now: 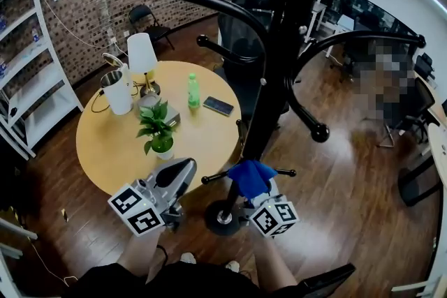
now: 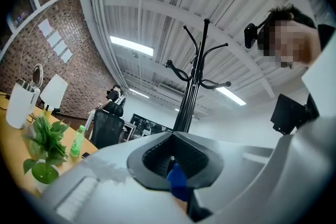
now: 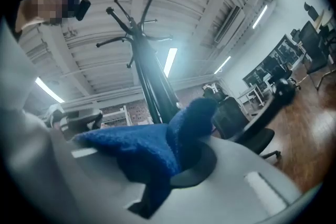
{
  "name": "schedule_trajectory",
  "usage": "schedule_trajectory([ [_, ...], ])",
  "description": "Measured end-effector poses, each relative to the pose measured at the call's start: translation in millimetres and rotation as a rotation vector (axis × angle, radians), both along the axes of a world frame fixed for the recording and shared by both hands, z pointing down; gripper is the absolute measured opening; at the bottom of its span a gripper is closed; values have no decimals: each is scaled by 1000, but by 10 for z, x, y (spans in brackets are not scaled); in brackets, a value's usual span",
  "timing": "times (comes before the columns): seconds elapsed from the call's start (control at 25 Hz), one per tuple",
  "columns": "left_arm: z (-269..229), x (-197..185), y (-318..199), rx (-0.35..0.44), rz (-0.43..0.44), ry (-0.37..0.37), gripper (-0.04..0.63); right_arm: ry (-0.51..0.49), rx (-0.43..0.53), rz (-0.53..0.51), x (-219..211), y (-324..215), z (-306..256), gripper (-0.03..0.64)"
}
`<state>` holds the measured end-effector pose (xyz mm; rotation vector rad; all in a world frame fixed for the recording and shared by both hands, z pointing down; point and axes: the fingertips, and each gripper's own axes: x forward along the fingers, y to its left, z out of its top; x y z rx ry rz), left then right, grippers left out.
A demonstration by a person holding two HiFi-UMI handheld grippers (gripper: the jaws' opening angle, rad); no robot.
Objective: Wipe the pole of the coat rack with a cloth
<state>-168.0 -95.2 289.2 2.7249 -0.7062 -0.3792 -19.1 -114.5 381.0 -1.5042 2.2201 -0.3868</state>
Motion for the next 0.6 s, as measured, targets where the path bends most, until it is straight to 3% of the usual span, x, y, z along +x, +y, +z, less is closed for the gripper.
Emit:
schedule_trajectory([
  [0.2, 27, -31, 40, -5, -6, -22, 0, -13, -122, -3, 5, -16, 549, 21],
  [0.36, 53, -75, 56, -9, -16, -31, 0, -49, -160, -3, 3, -18, 653, 21],
  [0.44, 55, -90, 66, -10, -17, -34, 0, -79, -132, -10, 8, -12, 514, 20],
  [0.6, 34, -140, 73, -6, -23, -24, 0, -113, 30, -33, 17, 17, -204, 20],
])
